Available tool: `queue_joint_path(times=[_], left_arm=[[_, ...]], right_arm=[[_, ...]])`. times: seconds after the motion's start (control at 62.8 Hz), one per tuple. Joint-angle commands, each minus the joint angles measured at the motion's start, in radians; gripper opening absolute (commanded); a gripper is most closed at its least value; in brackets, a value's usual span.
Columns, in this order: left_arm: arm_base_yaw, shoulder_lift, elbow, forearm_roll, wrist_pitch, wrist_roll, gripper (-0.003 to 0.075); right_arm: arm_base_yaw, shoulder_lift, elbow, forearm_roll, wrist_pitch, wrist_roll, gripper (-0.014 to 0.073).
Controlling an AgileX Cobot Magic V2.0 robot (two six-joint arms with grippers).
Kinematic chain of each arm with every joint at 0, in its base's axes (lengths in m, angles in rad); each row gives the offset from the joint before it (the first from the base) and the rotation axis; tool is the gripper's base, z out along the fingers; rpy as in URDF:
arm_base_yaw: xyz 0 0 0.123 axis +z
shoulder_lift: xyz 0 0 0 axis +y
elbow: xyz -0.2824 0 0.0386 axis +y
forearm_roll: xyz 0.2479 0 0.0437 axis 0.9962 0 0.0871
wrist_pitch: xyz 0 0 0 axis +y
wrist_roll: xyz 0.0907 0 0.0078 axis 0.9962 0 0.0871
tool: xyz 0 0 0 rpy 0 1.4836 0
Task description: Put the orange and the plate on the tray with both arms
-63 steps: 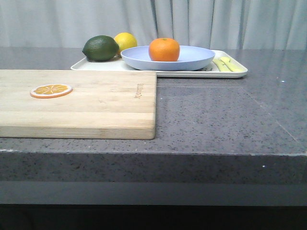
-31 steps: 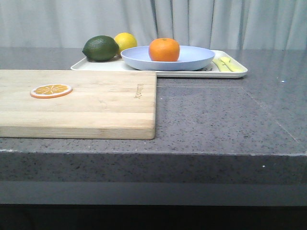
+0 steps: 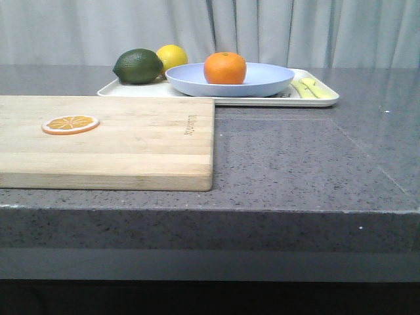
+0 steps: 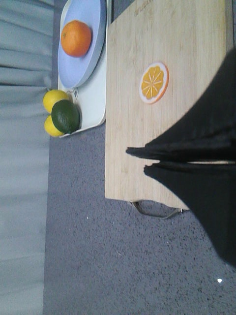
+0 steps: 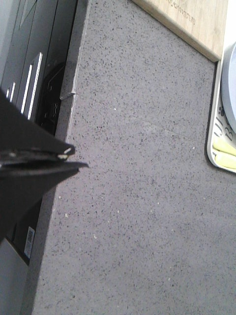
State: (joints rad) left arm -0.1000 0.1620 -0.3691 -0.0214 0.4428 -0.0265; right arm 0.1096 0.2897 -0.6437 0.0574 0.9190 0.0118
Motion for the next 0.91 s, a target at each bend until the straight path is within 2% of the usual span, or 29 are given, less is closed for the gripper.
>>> queue_joint_path(times=[0.0,0.271,0.382,0.891], left_arm=[[0.021,-0.053,0.073,-0.030,-0.154,0.001,-0.0020],[0.025,-0.188,0.334,-0.106,-0.379,0.001,-0.0020],[0.025,-0.186,0.406,-0.106,-0.481,0.001,-0.0020],[0.023,-0.186,0.402,-0.088,-0.475,0.001,-0.0020]], right_arm=[[-0.002,0.007,-0.024,-0.008,-0.070,-0.006,-0.0118],[-0.002,0.007,-0.024,-0.008,-0.070,-0.006,-0.0118],[-0.002,0.007,-0.024,-0.008,-0.069,-0.006,-0.0118],[-0.002,0.007,-0.024,-0.008,-0.070,-0.006,-0.0118]])
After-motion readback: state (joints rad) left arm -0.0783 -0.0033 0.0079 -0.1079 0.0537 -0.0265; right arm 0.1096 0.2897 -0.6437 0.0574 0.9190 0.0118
